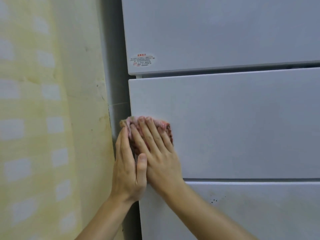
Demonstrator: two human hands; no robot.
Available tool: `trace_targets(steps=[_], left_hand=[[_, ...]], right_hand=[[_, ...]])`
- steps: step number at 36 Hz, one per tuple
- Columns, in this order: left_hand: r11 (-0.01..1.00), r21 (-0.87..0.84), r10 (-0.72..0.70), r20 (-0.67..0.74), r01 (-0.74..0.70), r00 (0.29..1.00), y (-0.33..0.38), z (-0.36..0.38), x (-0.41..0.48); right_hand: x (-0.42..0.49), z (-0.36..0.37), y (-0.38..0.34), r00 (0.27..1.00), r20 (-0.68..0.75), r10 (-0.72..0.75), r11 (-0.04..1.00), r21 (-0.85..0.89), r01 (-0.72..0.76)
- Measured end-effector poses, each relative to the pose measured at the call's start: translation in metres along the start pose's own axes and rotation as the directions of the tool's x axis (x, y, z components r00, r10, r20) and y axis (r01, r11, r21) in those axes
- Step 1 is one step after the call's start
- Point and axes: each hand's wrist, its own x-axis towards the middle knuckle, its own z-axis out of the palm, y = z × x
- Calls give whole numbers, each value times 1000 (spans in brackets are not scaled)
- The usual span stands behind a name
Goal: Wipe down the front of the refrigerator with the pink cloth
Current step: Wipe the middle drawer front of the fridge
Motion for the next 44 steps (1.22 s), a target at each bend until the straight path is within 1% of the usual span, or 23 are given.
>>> trace_targets(steps=[4,7,9,10,12,14,15,17,19,21,23,25,26,28,29,31,33,34,37,39,41,43,44], left_hand=[[998,-22,-53,-6,53,999,-1,-4,-24],[995,-47,-89,-36,87,995,8,-10,-27],[990,-81,-123,-49,119,991,15,-13,-27],[983,-117,-145,-50,139,988,20,-15,-26],[962,-204,-197,-55,182,979,32,-16,-24],[941,-230,-269,-65,248,961,47,-17,-20],[931,-232,-303,-60,282,951,54,-17,-17],[902,-257,-362,-13,347,932,66,-17,-11],[861,-300,-409,70,410,910,77,-19,-4],[812,-330,-432,216,482,876,89,-21,3],[760,-345,-428,374,551,823,99,-21,6],[700,-349,-419,506,623,754,104,-21,5],[656,-352,-409,577,668,706,106,-22,3],[541,-347,-374,716,766,589,108,-23,-2],[495,-335,-346,770,801,536,107,-23,-5],[452,-319,-304,823,833,480,105,-23,-11],[448,-309,-289,838,839,463,103,-24,-14],[459,-301,-293,837,836,462,103,-25,-14],[523,-257,-300,837,813,458,104,-28,-10],[578,-221,-291,844,786,451,102,-30,-6],[606,-195,-282,854,772,437,104,-32,-1],[633,-177,-272,860,753,431,105,-33,3],[653,-159,-280,858,740,431,106,-34,6]], right_hand=[[-21,-5,0,998,61,-36,997,68,32],[-22,-19,3,997,80,-20,982,190,5],[-18,-37,3,996,83,26,947,317,-51],[-14,-49,3,993,96,65,910,402,-99],[-6,-75,6,970,165,178,791,563,-241],[5,-99,14,915,269,301,646,648,-404],[11,-108,20,886,299,355,587,666,-461],[24,-121,34,847,300,438,534,671,-514],[35,-128,48,821,301,486,509,666,-545],[41,-135,60,810,311,496,512,649,-563],[45,-141,72,805,321,498,535,617,-577],[47,-148,84,798,339,498,560,576,-595],[47,-151,89,794,351,496,571,558,-603],[45,-157,99,784,385,488,597,508,-621],[43,-159,103,775,412,480,613,474,-632],[36,-163,108,760,466,453,660,398,-637],[26,-166,109,745,514,425,706,326,-628],[21,-167,109,728,543,419,708,306,-636],[3,-168,107,649,634,421,658,279,-700],[-8,-168,107,627,655,422,638,277,-719],[-18,-171,108,591,708,386,571,320,-756],[-26,-174,112,553,777,299,486,375,-789],[-29,-175,114,536,805,254,473,380,-795]])
